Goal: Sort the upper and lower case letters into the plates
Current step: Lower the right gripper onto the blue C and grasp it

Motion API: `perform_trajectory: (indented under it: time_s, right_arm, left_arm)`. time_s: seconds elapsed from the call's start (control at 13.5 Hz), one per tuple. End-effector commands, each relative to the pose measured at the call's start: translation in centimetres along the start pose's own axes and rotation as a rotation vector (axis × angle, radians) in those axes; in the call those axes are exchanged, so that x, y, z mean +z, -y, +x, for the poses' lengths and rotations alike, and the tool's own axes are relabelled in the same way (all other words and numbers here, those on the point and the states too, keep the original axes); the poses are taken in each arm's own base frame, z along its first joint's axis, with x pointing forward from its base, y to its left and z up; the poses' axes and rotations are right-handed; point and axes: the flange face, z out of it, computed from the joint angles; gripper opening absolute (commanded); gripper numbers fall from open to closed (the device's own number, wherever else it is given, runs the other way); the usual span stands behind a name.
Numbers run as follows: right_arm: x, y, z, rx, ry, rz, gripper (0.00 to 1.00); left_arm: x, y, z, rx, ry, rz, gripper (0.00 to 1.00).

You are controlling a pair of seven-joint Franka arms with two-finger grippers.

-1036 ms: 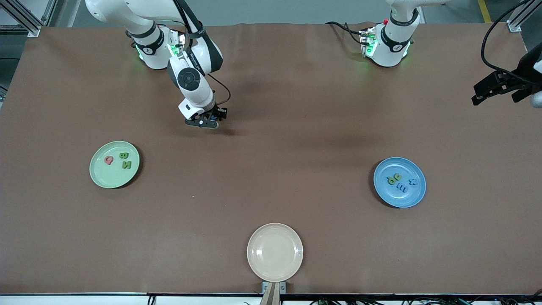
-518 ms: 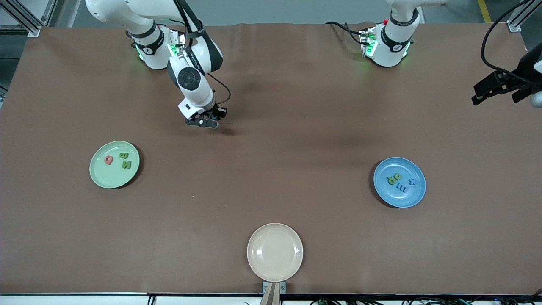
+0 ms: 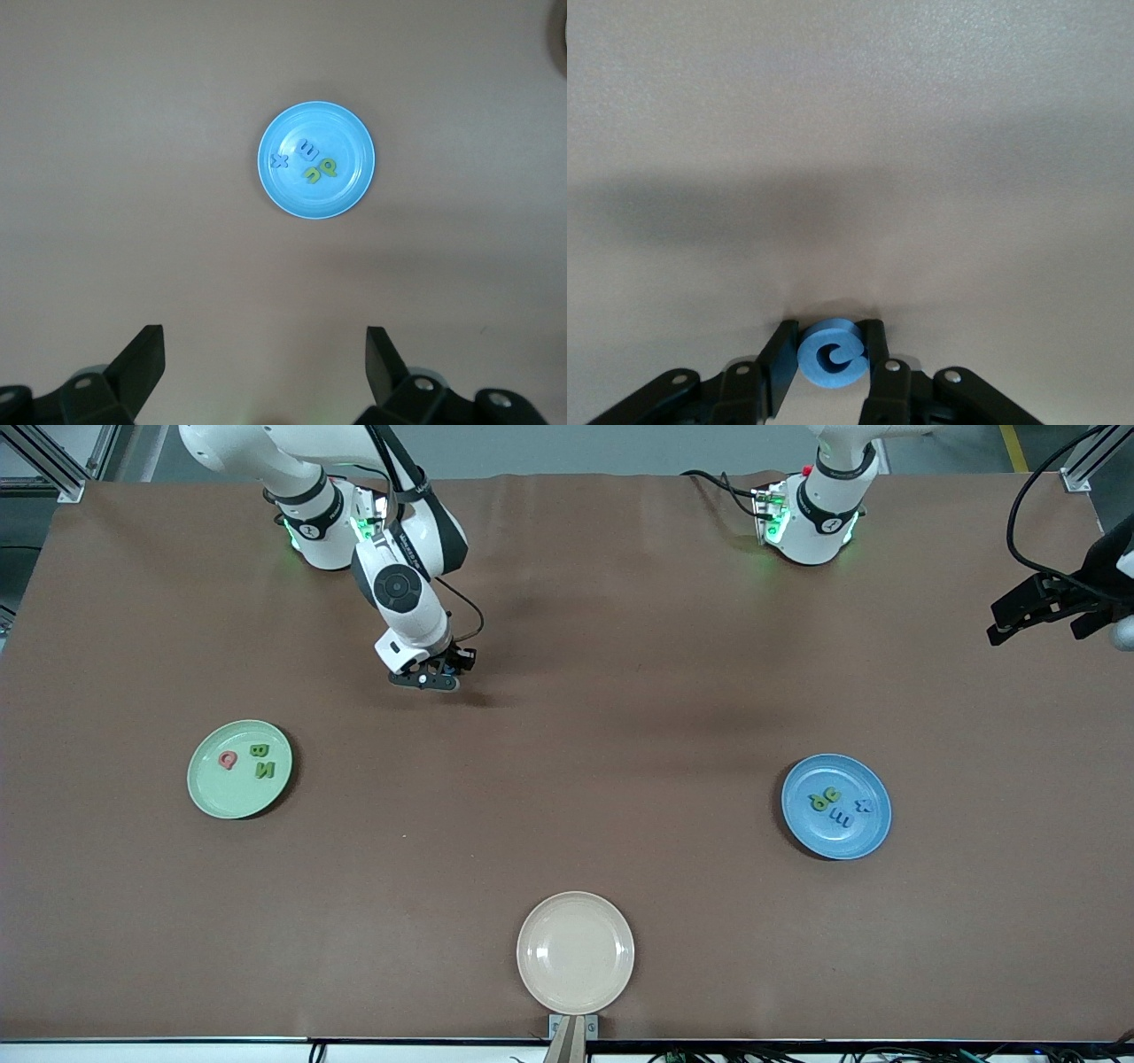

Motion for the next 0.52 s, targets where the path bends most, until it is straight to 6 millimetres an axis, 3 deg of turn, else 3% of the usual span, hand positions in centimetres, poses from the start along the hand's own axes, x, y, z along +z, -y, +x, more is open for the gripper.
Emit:
perform_trajectory:
  time_s: [0.0, 0.22, 0.44]
  right_arm:
    - [-0.7, 0.9, -0.3, -0.008, -0.018, 0.029, 0.17]
    - [-4.4, 0.5, 2.3, 0.005, -0.016, 0.052, 0.15]
    - [-9.1, -3.1, 7.3, -0.046, 0.007, 0.046, 0.15]
  left_arm:
    - [-0.6, 0.1, -0.4, 0.014, -0.016, -0.013, 1.0]
    - [-0.7, -0.1, -0.5, 0.016, -0.016, -0.013, 1.0]
    - [-0.7, -0.4, -0.5, 0.021, -0.015, -0.015, 1.0]
